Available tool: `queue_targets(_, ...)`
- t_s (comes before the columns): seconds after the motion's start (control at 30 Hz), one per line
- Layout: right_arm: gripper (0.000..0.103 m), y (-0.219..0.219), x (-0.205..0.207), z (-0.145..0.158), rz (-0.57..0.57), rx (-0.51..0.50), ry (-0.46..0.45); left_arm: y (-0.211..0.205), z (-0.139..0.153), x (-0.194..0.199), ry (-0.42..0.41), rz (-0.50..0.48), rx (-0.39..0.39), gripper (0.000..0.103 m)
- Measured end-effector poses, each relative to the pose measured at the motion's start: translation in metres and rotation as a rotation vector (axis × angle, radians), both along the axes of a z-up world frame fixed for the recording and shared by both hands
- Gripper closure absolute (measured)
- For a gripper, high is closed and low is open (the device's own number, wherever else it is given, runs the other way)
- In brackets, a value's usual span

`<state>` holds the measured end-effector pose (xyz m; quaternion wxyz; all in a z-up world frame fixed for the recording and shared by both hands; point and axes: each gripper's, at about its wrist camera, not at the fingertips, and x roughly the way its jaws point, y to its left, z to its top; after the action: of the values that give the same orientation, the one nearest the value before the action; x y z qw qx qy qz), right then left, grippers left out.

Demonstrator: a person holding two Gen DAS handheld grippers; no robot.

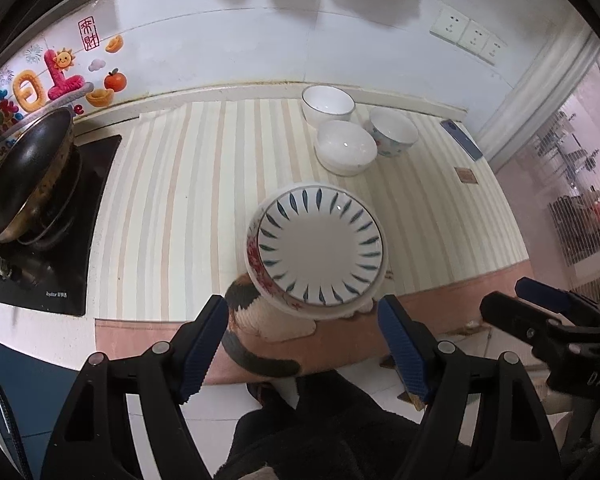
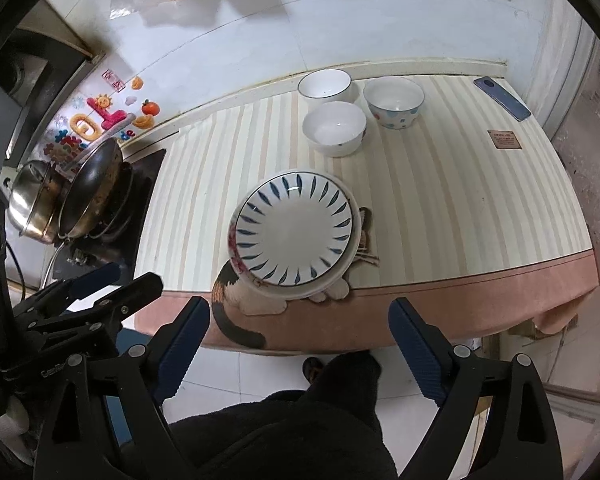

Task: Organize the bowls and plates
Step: 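Grasp a plain white bowl with the left gripper while the right grasps the pink-flower bowl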

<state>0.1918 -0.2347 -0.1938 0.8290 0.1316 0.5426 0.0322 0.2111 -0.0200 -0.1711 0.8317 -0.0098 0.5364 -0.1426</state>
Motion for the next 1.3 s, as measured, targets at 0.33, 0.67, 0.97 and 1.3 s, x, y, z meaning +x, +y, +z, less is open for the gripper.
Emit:
queue_targets(0.33, 0.01, -0.068, 0.109, -0.041, -0.001, 0.157, 0.01, -0.045, -0.018, 0.096, -0.055, 0.121, 0.036, 0.027)
queue_targets(0.67, 0.01, -0.128, 0.244, -0.126, 0.026, 0.245, 0.115, -0.106, -0.092, 0.23, 0.112, 0.149, 0.035, 0.027)
queue_targets(0.97, 0.045, -0.133, 0.317, -0.193, 0.029, 0.364, 0.185, -0.127, -0.16, 0.29, 0.233, 0.138, 0.009, 0.068)
queue_targets(1.3, 0.072, -0.109, 0.333, -0.208, 0.082, 0.308, 0.186, -0.129, -0.162, 0.282, 0.192, 0.145, 0.035, 0.076)
